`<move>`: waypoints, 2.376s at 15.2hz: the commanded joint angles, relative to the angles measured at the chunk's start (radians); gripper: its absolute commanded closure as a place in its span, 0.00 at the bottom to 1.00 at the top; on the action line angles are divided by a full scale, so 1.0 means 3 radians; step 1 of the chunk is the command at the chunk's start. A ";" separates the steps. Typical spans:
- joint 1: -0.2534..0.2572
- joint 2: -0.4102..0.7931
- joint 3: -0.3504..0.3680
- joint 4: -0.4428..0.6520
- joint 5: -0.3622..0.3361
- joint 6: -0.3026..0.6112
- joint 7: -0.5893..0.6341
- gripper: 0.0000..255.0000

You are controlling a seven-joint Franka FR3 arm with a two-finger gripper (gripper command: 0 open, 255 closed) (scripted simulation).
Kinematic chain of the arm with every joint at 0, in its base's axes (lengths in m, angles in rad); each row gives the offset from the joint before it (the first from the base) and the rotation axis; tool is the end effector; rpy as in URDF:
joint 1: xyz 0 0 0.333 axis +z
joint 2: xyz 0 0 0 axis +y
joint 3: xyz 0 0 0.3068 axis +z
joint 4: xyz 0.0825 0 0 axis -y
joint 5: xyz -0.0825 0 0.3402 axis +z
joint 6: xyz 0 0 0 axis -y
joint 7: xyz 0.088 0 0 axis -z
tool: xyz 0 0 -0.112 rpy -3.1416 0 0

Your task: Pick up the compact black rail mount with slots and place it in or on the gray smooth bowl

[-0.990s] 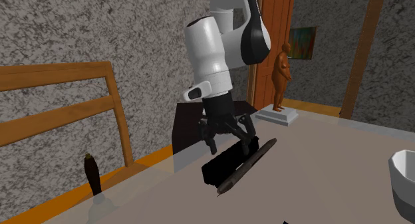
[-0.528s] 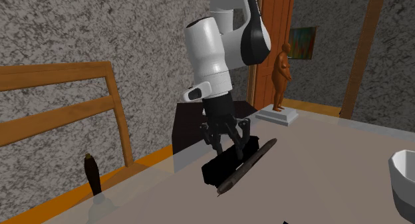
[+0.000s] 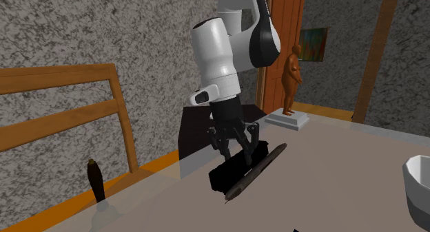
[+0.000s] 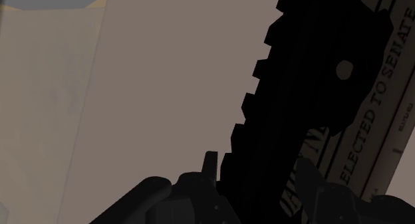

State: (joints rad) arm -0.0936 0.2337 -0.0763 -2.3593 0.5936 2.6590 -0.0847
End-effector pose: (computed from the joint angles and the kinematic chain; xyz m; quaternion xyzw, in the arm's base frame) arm 0.4810 -0.0976 0.2574 -0.9456 0.2937 -0.0509 0.1305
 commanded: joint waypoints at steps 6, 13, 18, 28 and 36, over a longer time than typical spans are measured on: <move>0.0039 -0.0245 -0.0079 -0.0013 -0.0229 -0.0205 0.0218 1.00; 0.0054 -0.0508 -0.0135 0.0011 -0.0467 -0.0462 0.0447 1.00; 0.0053 -0.0678 -0.0157 0.0054 -0.0612 -0.0656 0.0590 1.00; 0.0033 -0.0967 -0.0172 0.0203 -0.0837 -0.1061 0.0825 1.00; 0.0173 -0.0885 -0.0006 0.0466 -0.0905 -0.1155 0.1212 1.00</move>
State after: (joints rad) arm -0.0527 -0.0491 -0.0903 -2.2403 0.3229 2.3093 0.2533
